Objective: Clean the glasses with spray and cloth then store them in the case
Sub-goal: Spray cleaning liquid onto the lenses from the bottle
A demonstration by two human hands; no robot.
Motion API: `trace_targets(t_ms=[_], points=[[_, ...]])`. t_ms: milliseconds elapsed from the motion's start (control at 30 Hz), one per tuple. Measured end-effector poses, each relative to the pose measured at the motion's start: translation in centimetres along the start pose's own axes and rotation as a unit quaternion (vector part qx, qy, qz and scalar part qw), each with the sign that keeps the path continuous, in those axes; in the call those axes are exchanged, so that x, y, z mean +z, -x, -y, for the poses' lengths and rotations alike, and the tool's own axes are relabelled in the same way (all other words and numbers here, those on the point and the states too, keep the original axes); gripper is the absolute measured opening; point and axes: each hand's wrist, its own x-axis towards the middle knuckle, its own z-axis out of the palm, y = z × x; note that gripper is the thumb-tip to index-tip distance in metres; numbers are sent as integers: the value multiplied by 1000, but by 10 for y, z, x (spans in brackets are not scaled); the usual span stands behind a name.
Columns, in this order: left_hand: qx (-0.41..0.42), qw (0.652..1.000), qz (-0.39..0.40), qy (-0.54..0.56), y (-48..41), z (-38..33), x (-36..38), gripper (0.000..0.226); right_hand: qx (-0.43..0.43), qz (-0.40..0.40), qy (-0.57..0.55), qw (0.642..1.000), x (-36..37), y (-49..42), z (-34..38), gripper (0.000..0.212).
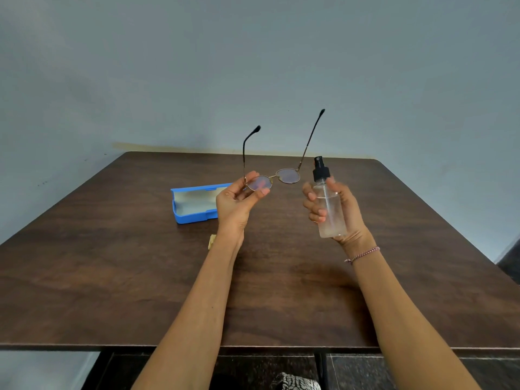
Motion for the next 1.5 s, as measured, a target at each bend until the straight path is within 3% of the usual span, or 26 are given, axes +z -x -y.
trace_targets(t_ms=[100,200,267,333,633,933,1100,1233,1500], points=[[9,1000,-3,-16,0,1,-1,45,-31,-112,258,959,8,0,-6,61],[25,999,-3,-45,-1,1,-2,44,-60,-122,526,840,18,0,-16,62],[35,997,2,-68,-1,2,-2,44,-75,-94,629,768,23,-1,-21,59],[44,996,8,-83,-1,1,-2,46,-93,-99,669,731,24,-3,-22,58],[57,993,47,-93,0,2,-4,54,-128,-121,744,645,32,-5,-22,57],[57,991,82,-89,6,-4,-1,55,-146,-128,762,618,30,-7,-24,59],[57,990,99,-89,5,-1,-2,56,-168,-131,746,631,33,-6,-24,59],[61,987,114,-92,6,-2,-3,57,-168,-159,753,616,32,-7,-23,55],[68,988,108,-81,6,-3,-3,58,-152,-196,746,619,26,-6,-22,62]])
